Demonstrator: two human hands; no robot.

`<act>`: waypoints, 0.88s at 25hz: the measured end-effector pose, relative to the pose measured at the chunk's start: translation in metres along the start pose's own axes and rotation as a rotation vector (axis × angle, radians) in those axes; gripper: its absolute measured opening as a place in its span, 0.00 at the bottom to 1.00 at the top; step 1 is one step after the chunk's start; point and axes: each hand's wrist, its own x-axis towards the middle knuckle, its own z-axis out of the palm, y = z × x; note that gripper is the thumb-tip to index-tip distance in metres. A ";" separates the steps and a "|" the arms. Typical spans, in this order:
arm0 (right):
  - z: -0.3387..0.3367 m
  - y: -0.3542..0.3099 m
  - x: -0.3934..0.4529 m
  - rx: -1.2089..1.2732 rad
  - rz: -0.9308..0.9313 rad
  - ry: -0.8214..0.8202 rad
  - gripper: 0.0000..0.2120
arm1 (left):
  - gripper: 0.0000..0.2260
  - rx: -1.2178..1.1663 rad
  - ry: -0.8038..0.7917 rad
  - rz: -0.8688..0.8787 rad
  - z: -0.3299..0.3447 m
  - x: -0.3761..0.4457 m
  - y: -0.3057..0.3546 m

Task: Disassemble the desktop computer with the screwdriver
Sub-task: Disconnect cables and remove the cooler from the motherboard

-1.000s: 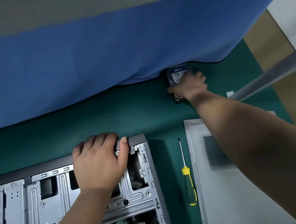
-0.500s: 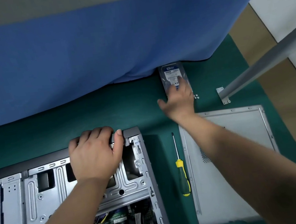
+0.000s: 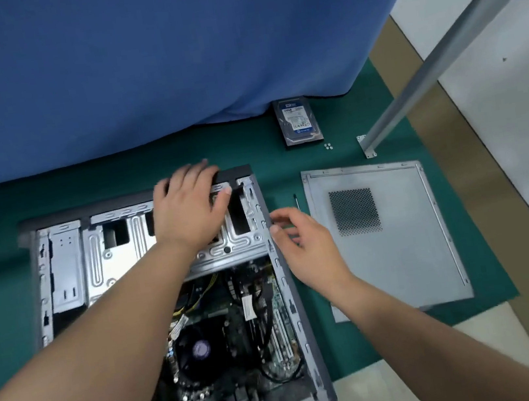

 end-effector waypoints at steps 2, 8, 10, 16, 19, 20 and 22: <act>0.000 -0.004 -0.026 -0.017 -0.044 -0.018 0.11 | 0.26 -0.059 -0.052 0.042 -0.005 -0.027 -0.011; 0.007 0.002 -0.089 -0.204 -0.202 -0.229 0.23 | 0.26 -0.058 -0.105 0.003 -0.023 -0.123 -0.072; 0.017 0.003 -0.095 -0.395 -0.276 -0.257 0.21 | 0.27 -0.001 -0.118 0.011 -0.026 -0.151 -0.090; 0.020 -0.027 -0.051 -0.594 -0.276 -0.199 0.22 | 0.28 0.085 -0.118 -0.012 -0.024 -0.182 -0.094; 0.019 -0.042 -0.004 -0.736 -0.356 -0.249 0.23 | 0.26 0.094 -0.096 -0.013 -0.024 -0.178 -0.094; 0.021 -0.045 0.009 -0.763 -0.382 -0.265 0.23 | 0.26 0.093 -0.086 -0.010 -0.023 -0.178 -0.095; 0.030 -0.043 0.023 -0.820 -0.409 -0.271 0.24 | 0.26 0.088 -0.058 -0.010 -0.019 -0.179 -0.096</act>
